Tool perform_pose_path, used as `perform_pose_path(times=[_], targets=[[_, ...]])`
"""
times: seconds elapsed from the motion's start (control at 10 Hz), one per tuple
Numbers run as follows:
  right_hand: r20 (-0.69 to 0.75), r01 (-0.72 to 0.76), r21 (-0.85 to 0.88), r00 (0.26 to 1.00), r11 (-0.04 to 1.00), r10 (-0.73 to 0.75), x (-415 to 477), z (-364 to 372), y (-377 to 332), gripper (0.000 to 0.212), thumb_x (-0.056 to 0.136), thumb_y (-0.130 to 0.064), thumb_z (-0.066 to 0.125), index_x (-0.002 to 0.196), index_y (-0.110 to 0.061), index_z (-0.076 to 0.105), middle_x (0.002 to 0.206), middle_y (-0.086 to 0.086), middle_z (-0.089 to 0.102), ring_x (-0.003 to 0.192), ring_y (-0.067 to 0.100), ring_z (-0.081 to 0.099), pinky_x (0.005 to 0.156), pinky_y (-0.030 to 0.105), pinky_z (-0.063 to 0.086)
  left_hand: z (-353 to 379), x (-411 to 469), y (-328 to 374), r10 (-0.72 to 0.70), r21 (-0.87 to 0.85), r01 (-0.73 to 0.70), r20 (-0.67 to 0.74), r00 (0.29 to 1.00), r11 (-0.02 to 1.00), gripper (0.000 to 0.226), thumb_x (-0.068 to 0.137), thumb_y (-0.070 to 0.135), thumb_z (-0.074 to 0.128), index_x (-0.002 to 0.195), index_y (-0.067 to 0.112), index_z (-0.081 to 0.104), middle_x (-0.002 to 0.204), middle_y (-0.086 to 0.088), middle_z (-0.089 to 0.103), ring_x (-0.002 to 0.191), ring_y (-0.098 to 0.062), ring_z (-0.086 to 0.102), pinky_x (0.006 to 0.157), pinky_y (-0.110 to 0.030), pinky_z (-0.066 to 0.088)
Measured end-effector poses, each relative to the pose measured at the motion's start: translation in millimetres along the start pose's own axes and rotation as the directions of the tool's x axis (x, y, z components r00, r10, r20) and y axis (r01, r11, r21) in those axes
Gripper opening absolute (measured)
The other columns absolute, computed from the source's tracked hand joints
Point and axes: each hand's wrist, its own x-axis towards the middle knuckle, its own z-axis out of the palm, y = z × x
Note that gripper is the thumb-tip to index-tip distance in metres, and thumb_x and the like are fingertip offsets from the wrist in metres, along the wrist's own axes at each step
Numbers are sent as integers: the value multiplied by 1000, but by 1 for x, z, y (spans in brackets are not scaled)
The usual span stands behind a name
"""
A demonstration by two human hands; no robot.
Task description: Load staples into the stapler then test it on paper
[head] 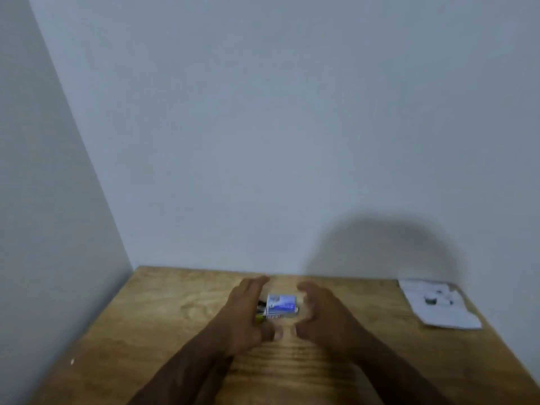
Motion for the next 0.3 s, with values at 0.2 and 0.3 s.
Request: perform_pose_path(times=[0.2,0.3], targets=[[204,-68,-381,967,922,156,-36,-73,-38,95,80,-38,69,161,-19,22,167,4,26,150,27,34,117,40,37,-77,-3,55,50,365,-43,-11,999,930,74,88,45,61,154,23,33,156,6,37,141,-15,37,111,-24,33],[111,-7,-548,990,836,81,-52,-128,-74,86,84,-38,67,157,-16,26,164,9,31,148,32,34,117,46,36,-129,-1,105,143,496,-76,-98,985,865,65,91,42,58,151,24,39,153,3,43,138,-18,42,110,-31,37]])
